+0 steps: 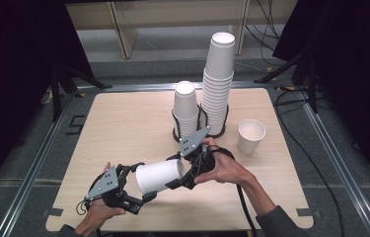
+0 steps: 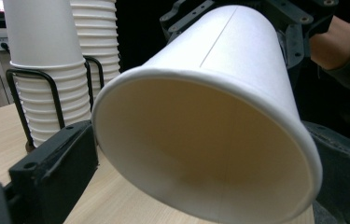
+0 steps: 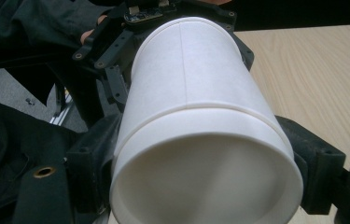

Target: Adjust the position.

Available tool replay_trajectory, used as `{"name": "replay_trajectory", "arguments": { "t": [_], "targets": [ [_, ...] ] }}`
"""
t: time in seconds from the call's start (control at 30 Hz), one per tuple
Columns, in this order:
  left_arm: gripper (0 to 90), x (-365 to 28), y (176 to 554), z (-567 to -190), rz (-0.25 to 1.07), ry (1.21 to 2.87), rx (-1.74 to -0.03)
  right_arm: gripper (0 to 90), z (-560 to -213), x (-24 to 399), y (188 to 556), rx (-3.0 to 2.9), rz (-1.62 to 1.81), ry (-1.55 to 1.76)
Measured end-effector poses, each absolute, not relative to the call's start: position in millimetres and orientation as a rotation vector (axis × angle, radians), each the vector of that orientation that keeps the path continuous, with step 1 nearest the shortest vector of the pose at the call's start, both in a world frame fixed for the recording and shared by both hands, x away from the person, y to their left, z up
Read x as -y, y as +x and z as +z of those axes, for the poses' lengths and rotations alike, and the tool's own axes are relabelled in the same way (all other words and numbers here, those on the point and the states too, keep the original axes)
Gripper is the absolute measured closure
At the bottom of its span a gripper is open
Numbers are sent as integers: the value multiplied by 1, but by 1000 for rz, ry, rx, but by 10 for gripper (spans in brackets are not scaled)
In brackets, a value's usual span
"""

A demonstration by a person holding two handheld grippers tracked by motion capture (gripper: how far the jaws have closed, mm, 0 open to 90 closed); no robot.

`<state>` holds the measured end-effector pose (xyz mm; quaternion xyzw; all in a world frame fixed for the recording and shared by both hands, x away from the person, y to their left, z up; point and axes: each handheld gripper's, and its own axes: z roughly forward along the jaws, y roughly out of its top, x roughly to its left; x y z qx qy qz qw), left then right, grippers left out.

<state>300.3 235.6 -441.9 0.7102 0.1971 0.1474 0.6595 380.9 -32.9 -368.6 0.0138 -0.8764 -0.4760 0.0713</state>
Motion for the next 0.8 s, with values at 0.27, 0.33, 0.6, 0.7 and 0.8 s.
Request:
{"name": "replay_trajectory", "arguments": {
  "t": [0.27,0.33,0.6,0.7,0.8],
  "targets": [
    [0,-236,301,-442,341,1573,-457,238,-373,32,383,2587,-1471,35],
    [0,-237,300,-441,344,1575,-452,238,-374,32,383,2577,-1479,39],
    [70,-238,300,-439,332,1607,-430,242,-377,36,386,2551,-1489,33],
    [91,-239,300,-437,326,1619,-416,245,-379,37,388,2541,-1495,37],
    [111,-240,300,-436,326,1640,-398,244,-380,39,387,2531,-1474,12]
  ]
}}
